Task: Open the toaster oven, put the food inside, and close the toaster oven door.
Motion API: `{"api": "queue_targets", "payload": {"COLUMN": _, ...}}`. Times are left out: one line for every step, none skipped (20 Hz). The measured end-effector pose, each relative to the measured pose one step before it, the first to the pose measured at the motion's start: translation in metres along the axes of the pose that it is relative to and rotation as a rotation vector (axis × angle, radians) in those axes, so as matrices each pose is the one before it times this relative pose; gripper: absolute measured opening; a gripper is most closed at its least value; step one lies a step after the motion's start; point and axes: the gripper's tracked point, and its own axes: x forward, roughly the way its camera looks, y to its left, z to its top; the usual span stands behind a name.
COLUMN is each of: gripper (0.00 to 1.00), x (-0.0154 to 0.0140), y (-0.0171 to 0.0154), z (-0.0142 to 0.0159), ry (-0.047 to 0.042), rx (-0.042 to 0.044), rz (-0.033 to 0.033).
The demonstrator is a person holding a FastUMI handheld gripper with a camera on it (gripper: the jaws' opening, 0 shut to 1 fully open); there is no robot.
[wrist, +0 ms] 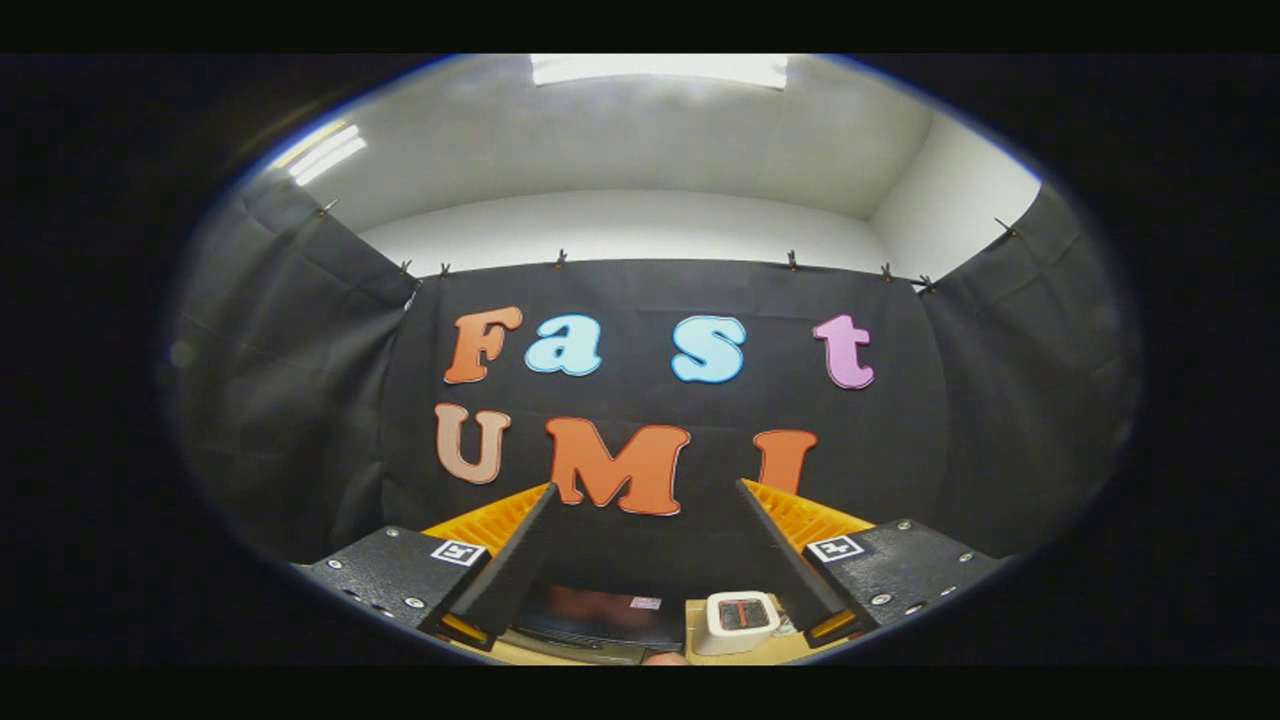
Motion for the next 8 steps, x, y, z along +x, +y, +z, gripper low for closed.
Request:
{"api": "queue_targets", "payload": {"gripper": 1.00, "x": -0.00344, "y": 0.00087, "z": -0.00125, "ry": -0.00189, "rx": -0.00158, "rz": 0.00052}}
{"api": "queue_targets", "payload": {"gripper": 1.00, "x": -0.00244, "y": 0.00057, "z": -0.00174, "ry": 0.00379, "rx": 0.00138, "rz": 0.00001}}
{"api": "queue_targets", "payload": {"gripper": 1.00, "x": 0.00077, "y": 0.00176, "z": -0.00029, "ry": -0.00238, "rx": 0.00316, "rz": 0.00539}}
{"api": "queue_targets", "payload": {"gripper": 1.00, "x": 0.00015, "y": 0.00101, "z": -0.00040, "ry": -0.00105, "rx": 0.00059, "rz": 0.00257}}
{"api": "queue_targets", "payload": {"gripper": 1.00, "x": 0.00138, "y": 0.00156, "z": -0.00052, "ry": -0.00335, "rx": 0.00019, "rz": 0.00106}}
{"api": "queue_targets", "payload": {"gripper": 1.00, "x": -0.00035, "y": 0.00008, "z": -0.00024, "ry": -0.00352, "rx": 0.00013, "rz": -0.00006}}
{"api": "queue_targets", "payload": {"gripper": 1.00, "x": 0.00051, "y": 0.00091, "z": -0.00102, "ry": -0.00034, "rx": 0.00013, "rz": 0.00140}}
{"api": "queue_targets", "payload": {"gripper": 1.00, "x": -0.00025, "y": 0.00101, "z": -0.00124, "ry": 0.00196, "rx": -0.00076, "rz": 0.00252}}
